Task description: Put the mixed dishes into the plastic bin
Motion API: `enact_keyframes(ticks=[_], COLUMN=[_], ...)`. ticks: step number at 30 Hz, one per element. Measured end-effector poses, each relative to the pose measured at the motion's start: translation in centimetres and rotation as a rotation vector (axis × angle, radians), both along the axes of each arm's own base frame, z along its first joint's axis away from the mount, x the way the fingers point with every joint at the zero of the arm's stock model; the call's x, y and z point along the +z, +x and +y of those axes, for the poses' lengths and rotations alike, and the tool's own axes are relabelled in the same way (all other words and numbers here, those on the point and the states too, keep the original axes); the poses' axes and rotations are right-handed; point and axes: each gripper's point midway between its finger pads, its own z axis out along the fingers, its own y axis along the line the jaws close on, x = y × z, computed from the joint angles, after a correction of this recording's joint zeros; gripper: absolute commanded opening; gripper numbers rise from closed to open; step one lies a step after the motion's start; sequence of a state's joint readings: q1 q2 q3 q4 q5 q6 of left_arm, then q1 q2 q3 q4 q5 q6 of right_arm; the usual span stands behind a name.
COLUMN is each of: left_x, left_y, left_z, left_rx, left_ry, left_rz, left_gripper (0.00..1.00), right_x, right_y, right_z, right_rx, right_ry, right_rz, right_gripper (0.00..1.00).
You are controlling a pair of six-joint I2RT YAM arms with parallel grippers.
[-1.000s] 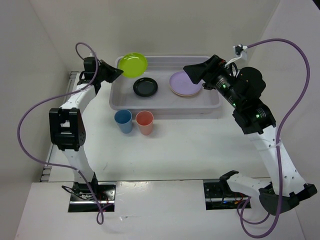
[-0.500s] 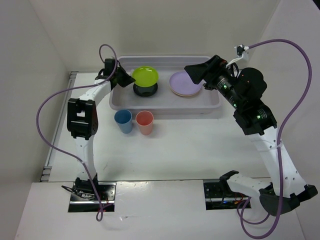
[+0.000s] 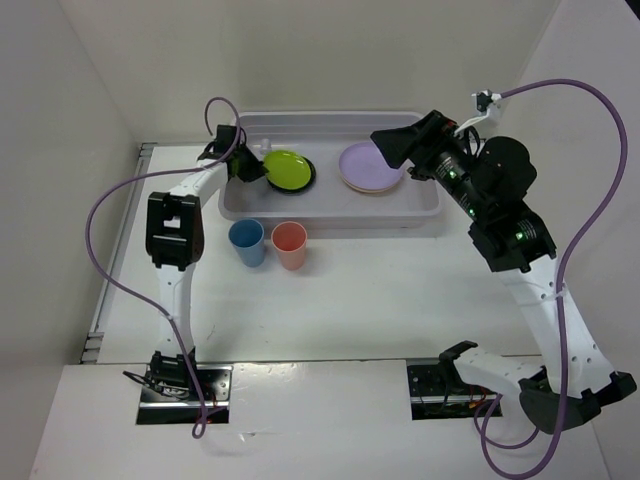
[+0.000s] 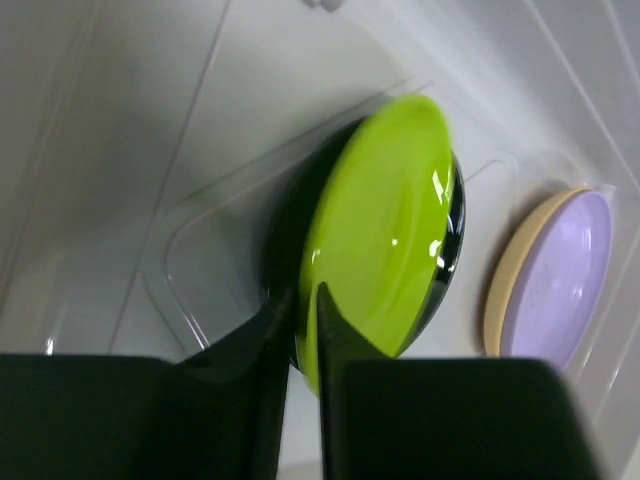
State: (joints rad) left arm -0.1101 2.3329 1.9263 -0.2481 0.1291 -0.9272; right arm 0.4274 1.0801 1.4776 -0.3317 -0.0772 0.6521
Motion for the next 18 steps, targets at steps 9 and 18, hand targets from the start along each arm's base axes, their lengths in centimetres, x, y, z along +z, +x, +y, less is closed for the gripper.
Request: enact_keyframes(ticks=[9, 18], left_x=[0.2, 5.4], left_y=[0.3, -0.7], left_z=[-0.7, 0.5], left_rx=[-0.022, -0.018], left_ry=[0.005, 0.014], left_rz=[-0.019, -0.087], left_gripper=[0.59, 0.66], right_x=[0.2, -6.0], right_y=[-0.2, 3.3], right_z=[-0.3, 3.1], right_rx=[-0.008, 0.04], right_ry=[0.004, -0.083], right_rz=[-0.007, 0.128], right_gripper=[0.9, 0.87])
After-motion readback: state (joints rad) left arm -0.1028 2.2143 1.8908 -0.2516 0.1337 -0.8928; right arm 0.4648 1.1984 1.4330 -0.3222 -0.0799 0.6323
